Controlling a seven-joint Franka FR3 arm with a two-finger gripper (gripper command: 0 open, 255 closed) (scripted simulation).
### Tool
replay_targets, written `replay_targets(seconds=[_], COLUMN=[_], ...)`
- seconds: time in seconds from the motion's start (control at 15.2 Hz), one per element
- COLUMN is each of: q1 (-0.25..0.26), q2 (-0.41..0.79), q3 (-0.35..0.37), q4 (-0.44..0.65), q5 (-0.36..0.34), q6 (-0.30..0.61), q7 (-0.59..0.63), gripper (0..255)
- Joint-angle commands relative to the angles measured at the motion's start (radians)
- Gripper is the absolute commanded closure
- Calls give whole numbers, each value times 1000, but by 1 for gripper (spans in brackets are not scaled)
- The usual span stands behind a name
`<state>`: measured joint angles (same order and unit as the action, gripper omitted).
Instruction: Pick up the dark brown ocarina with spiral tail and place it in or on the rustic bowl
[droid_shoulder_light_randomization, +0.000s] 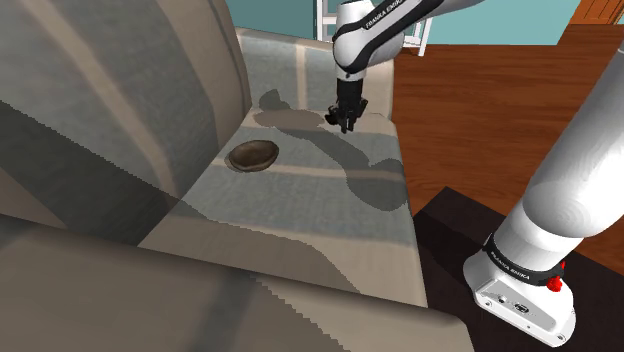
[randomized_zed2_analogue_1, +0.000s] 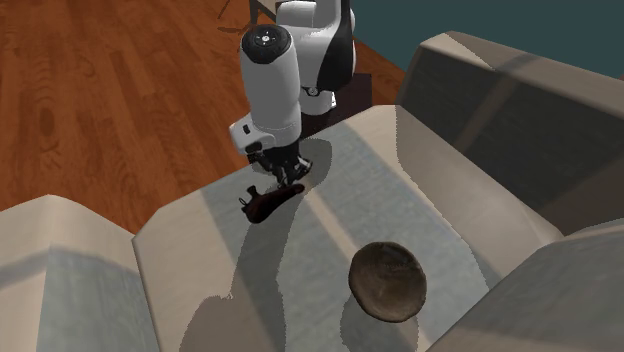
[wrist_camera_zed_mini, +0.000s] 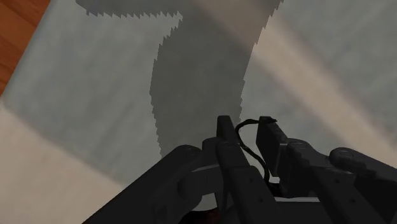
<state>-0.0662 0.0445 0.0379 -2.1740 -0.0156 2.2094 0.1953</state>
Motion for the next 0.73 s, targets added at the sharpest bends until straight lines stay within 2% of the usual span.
replay_targets(seconds=[0.0,0.13,0.66], q1=[0,0,93], q2=[-16,-23,127], q3=[0,0,76], q4=[10,18,211], q5=[1,2,-18], q6=[-27,-41,-87], q7=[-1,-1,175], gripper=[255,255,255])
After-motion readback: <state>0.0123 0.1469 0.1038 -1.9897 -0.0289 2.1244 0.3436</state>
